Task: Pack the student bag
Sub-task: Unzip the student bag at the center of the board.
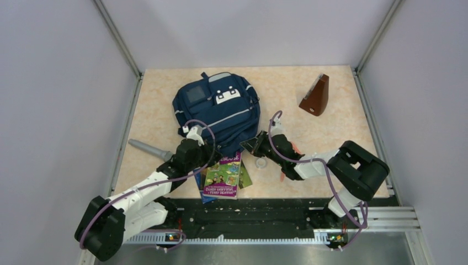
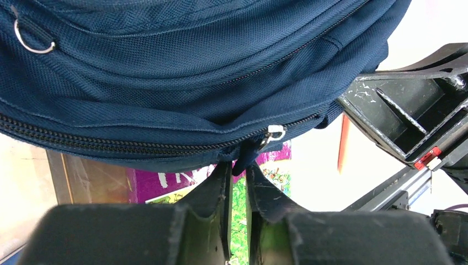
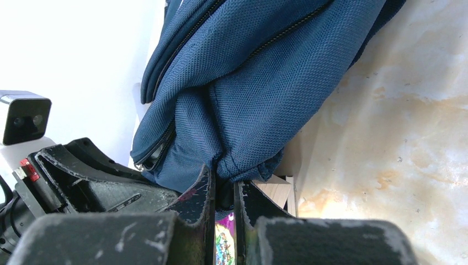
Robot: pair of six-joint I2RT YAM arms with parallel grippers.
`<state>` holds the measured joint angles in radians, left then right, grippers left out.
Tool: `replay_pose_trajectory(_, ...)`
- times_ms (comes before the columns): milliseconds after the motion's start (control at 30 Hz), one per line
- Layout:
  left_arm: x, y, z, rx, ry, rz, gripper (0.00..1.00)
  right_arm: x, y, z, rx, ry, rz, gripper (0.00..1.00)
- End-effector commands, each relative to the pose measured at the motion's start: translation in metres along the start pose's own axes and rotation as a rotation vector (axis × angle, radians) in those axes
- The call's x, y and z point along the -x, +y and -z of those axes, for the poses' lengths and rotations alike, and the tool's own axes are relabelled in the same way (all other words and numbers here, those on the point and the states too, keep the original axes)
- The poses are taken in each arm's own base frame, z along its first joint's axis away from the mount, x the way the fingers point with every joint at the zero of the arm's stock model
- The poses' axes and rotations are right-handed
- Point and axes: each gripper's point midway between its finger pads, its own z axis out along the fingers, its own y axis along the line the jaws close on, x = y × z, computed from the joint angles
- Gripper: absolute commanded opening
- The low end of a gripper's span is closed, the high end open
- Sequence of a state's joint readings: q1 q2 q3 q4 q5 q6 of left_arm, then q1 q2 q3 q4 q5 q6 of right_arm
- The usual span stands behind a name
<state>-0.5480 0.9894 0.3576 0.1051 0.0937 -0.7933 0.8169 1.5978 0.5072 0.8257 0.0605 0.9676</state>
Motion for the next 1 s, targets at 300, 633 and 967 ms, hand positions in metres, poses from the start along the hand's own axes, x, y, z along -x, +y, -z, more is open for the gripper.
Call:
replay_pose_trajectory(300,0.037,-0.015,0.010,-0.016,-0.141,-0.004,0.00,0.032,0.033,0.005,0.061,-0.103,0.099,0.00)
replay_pose_trajectory(633,0.048,-0.005,0.019,0.031,-0.193,0.005,0.00,0.036,0.031,0.008,0.045,-0.116,0.130,0.00)
replay_pose_trajectory(967,0.054,0.027,0.020,0.121,-0.189,0.057,0.00,0.054,0.027,0.023,-0.008,-0.180,0.170,0.00)
